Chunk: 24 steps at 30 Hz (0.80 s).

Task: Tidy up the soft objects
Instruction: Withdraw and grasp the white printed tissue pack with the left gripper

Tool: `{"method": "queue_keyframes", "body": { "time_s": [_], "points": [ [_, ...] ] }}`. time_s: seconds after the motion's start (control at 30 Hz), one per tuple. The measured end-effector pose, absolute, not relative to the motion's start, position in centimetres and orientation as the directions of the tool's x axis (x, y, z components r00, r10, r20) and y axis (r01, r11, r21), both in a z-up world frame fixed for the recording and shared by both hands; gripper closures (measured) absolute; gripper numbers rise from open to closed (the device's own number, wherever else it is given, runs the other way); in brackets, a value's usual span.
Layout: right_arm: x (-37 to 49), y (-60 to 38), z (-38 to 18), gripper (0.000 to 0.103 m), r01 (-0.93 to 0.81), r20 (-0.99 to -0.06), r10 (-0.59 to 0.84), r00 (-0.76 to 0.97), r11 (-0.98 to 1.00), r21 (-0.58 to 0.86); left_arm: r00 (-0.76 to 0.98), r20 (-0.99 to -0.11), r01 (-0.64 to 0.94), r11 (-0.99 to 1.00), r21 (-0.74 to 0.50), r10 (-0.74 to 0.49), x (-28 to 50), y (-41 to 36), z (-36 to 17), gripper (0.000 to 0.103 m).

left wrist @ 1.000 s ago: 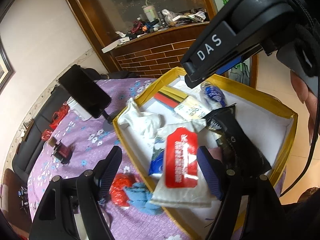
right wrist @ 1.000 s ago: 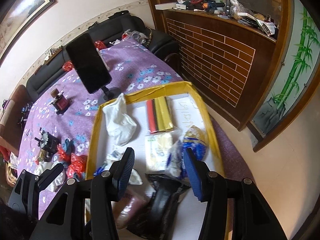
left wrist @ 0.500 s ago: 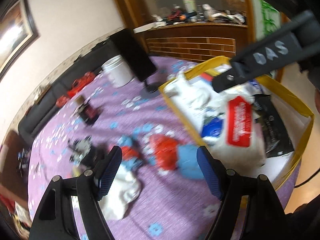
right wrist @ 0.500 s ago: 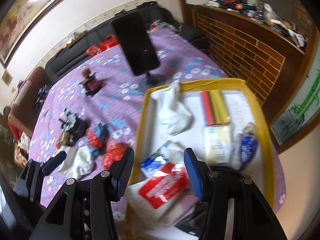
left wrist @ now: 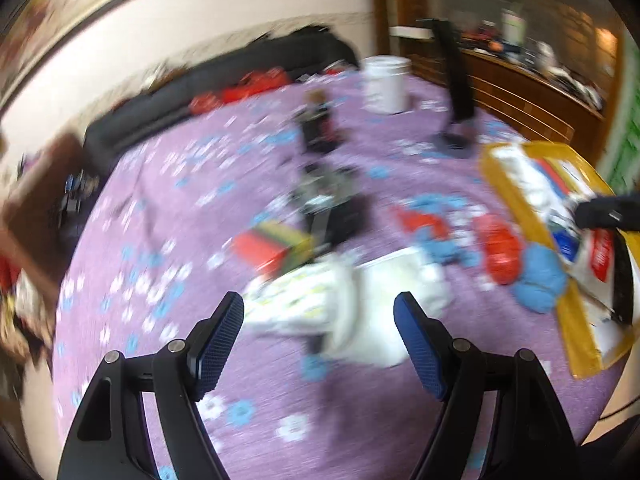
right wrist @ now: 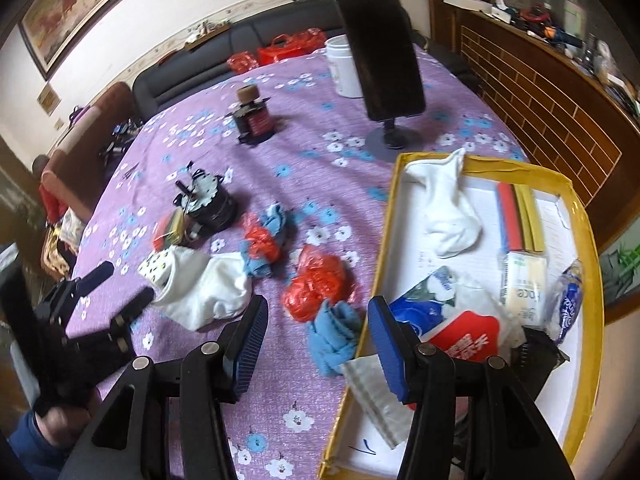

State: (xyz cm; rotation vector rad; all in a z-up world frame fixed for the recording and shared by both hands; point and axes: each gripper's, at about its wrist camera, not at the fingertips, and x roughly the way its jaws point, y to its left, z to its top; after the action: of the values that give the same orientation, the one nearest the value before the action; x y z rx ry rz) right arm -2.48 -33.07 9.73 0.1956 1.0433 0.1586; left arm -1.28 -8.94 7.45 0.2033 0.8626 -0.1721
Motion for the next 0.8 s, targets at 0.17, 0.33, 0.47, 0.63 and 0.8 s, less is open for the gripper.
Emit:
{"method": "queue_keyframes", "body": {
  "time_s": [0.17, 0.33, 0.47, 0.63, 0.8],
  "points": [
    [-2.6, -32.8, 9.7, 0.047, -0.042, -0.845, 0.222, 0.486, 0.972, 0.231, 0.591, -0.803, 0.182, 0.982, 0.041, -0.076, 0.5, -5.5, 6.4, 0.026],
    [-2.8, -33.0, 9.7, 0.047, -0.036, -0.847, 0.215, 0.486, 0.973, 0.227, 0.513, -0.842, 0.2, 0.977, -0.071, -0.166, 2.4, -5.5, 5.1, 0.026],
    [-3.1, -33.6, 9.6, 0.047, -0.024, -0.848, 0.21, 0.487, 0.973, 0.228, 0.491, -0.85, 0.194, 0.975, -0.105, -0.189, 3.8, -5.8, 4.0, 0.016],
    [-3.2, -33.9, 9.2, 0.047, -0.014, -0.85, 0.215, 0.481, 0.971, 0.238, 0.456, -0.866, 0.211, 0.97, -0.119, -0.205, 5.8, -6.2, 3.0, 0.016],
    [-2.8, -32.7, 8.7, 0.047, -0.052, -0.851, 0.249, 0.462, 0.966, 0.254, 0.462, -0.868, 0.219, 0.972, -0.086, -0.181, 6.0, -7.3, 2.1, 0.019]
  ]
}}
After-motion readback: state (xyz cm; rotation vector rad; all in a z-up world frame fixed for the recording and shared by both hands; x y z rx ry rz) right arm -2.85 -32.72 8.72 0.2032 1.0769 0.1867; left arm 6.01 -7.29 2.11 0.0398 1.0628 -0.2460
